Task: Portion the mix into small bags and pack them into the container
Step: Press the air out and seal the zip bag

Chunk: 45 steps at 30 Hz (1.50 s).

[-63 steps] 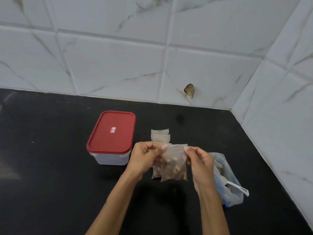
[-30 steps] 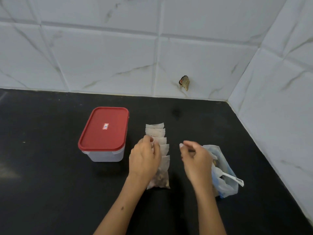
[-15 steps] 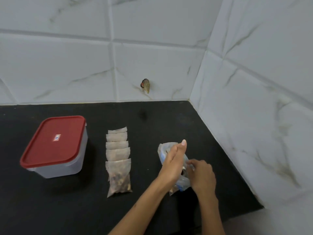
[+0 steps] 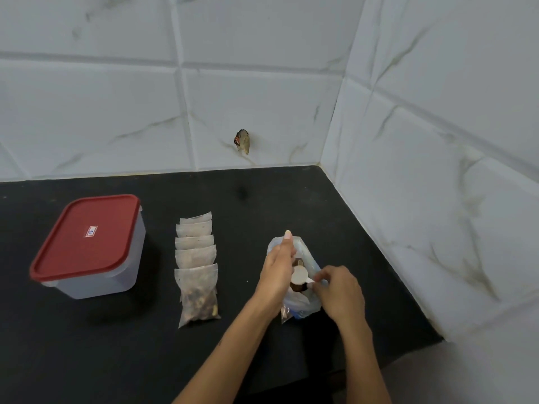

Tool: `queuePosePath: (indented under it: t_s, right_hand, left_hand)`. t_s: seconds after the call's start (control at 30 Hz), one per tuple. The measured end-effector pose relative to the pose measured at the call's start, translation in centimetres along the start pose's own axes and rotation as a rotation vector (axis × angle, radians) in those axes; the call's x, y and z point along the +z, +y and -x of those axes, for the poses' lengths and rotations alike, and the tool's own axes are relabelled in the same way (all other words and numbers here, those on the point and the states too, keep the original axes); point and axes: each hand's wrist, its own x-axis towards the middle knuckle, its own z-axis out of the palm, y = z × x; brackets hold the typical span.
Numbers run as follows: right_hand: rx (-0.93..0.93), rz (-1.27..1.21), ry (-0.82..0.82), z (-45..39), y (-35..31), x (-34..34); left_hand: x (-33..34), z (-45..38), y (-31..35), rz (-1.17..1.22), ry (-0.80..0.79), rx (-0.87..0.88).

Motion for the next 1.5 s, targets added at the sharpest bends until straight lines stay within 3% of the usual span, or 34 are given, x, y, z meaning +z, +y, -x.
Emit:
queuePosePath:
  t_s: [0.17,0.3,0.43,0.57,0.87,1.2,1.5]
  right_hand:
    - [-0.005,-0.271,-0.04,0.0,0.5,-0.9]
    - [-0.011,-0.494,-0.059,0.3,0.7,-1.6]
    - [-0.002,-0.793,-0.008,0.9,0.6,-2.6]
    - [0.049,-0.946,0.078,1.3,1.3,-3.7]
    - [0.199,-0.838,0.135,1.2,6.4,-4.2]
    - [0.244,-0.609,0.152,0.3,9.2,-2.0]
    - [0.274,-0.43,0.182,-0.3,9.0,-1.1]
  left_hand:
    - [-0.6,0.3,0.1,0.028,0.019,0.075]
    - [-0.9,0.5,-0.7,-0.091,0.035,0.258]
    - [0.0,1.1,-1.2,-0.109,0.051,0.39]
    - [2.2,2.1,-2.3,-0.063,0.054,0.4]
    - [7.6,1.9,-5.8,-0.064,-0.17,0.127]
    - [9.5,1.0,-8.8,-0.074,-0.175,-0.086]
    - [8.8,0.7,-8.3,-0.085,-0.22,-0.11]
